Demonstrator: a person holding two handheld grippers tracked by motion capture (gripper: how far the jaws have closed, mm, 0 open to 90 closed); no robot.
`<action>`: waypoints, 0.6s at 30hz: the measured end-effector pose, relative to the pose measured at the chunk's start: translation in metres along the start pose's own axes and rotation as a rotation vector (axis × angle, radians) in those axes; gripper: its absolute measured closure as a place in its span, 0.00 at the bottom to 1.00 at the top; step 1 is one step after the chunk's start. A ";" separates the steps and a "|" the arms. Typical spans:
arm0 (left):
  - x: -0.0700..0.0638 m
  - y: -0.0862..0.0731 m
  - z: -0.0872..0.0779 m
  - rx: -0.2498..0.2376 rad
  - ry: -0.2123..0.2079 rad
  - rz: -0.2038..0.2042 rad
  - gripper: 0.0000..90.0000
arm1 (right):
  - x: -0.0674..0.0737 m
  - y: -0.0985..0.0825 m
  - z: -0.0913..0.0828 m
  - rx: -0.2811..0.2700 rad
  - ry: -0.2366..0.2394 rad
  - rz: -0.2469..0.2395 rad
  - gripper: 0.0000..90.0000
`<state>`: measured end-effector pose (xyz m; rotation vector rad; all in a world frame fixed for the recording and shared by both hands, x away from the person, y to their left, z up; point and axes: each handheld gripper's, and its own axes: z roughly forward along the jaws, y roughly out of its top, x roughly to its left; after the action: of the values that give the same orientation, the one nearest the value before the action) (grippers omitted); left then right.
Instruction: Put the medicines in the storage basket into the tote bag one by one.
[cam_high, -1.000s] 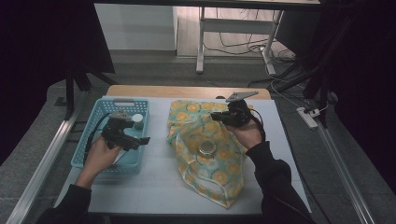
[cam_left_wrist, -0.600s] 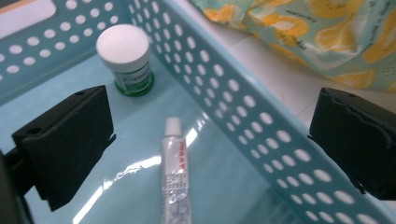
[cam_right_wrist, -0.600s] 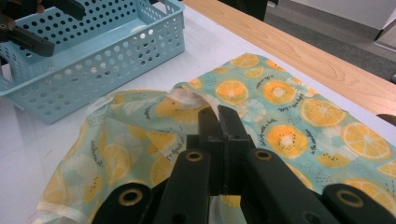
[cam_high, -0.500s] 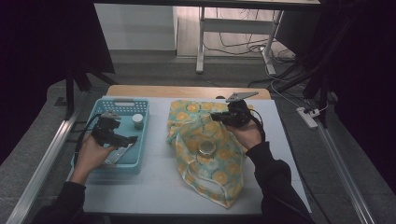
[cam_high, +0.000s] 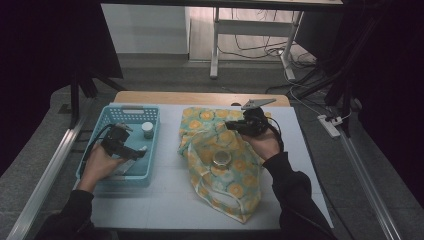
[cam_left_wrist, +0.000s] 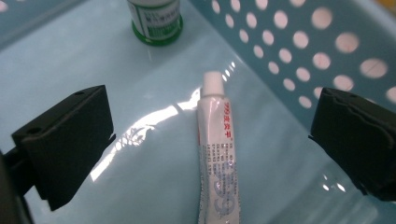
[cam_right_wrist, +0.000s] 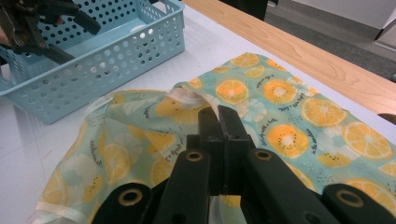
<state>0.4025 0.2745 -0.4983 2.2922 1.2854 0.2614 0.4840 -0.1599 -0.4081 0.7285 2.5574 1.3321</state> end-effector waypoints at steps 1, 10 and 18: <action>0.000 0.000 0.002 0.014 0.003 0.009 0.00 | 0.000 0.000 0.000 -0.001 0.000 0.000 1.00; 0.001 -0.003 0.018 0.141 0.010 0.023 0.00 | 0.001 0.000 0.000 -0.001 0.002 -0.003 1.00; -0.003 -0.002 0.025 0.221 0.013 0.029 0.12 | 0.001 0.000 0.000 -0.001 0.003 -0.002 1.00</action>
<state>0.4090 0.2653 -0.5207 2.4984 1.3461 0.1506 0.4827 -0.1596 -0.4080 0.7237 2.5587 1.3348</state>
